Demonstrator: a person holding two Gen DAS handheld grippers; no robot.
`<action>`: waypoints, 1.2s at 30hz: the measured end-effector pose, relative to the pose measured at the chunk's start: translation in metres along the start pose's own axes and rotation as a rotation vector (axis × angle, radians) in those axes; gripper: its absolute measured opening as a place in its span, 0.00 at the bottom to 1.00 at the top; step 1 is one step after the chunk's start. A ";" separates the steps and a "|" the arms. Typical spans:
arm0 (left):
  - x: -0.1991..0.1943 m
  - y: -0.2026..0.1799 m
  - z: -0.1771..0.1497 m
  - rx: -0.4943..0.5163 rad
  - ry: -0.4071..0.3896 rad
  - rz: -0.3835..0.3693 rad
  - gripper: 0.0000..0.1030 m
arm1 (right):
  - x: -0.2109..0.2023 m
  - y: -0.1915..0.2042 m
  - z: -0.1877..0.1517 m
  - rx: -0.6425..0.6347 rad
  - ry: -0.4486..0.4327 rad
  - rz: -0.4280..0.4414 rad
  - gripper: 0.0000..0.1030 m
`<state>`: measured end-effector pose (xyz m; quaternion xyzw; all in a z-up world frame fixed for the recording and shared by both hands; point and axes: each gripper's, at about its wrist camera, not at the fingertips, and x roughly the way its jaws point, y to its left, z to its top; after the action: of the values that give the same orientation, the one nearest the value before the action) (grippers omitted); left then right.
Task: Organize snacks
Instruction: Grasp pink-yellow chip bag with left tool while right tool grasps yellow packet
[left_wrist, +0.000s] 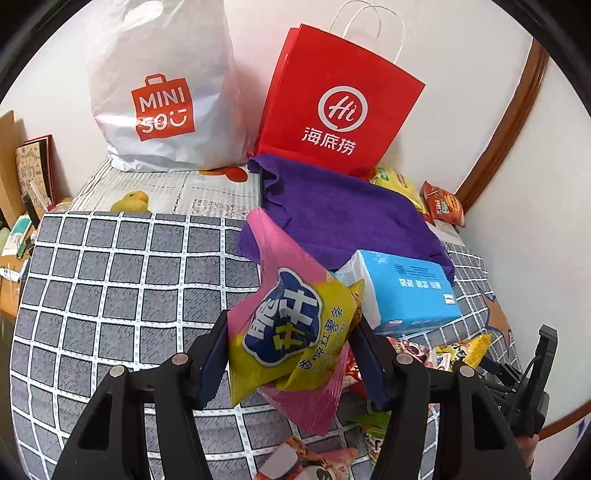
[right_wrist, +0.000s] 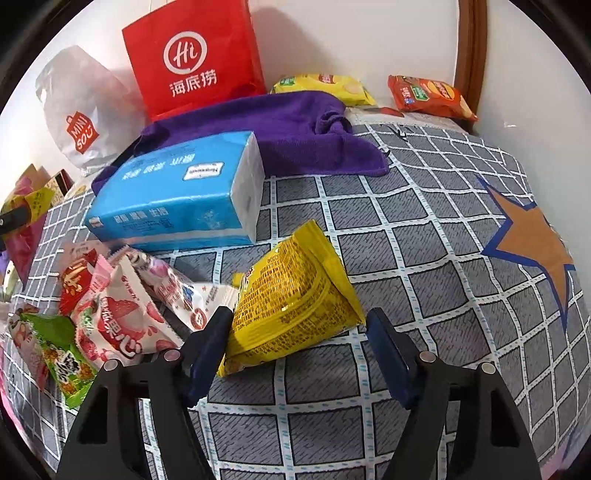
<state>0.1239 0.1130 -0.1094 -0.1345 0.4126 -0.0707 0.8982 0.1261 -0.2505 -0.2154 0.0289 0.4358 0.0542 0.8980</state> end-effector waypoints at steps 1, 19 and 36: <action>-0.002 -0.001 0.000 -0.001 -0.001 -0.007 0.57 | -0.002 -0.001 0.000 0.003 -0.003 0.002 0.71; -0.008 -0.014 -0.005 0.020 -0.007 -0.045 0.57 | -0.011 0.001 0.000 0.004 0.012 0.025 0.61; 0.000 -0.015 -0.007 0.021 0.012 -0.043 0.58 | 0.002 0.006 -0.011 -0.073 0.004 -0.029 0.40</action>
<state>0.1187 0.0972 -0.1095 -0.1334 0.4143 -0.0954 0.8952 0.1185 -0.2441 -0.2234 -0.0105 0.4357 0.0572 0.8982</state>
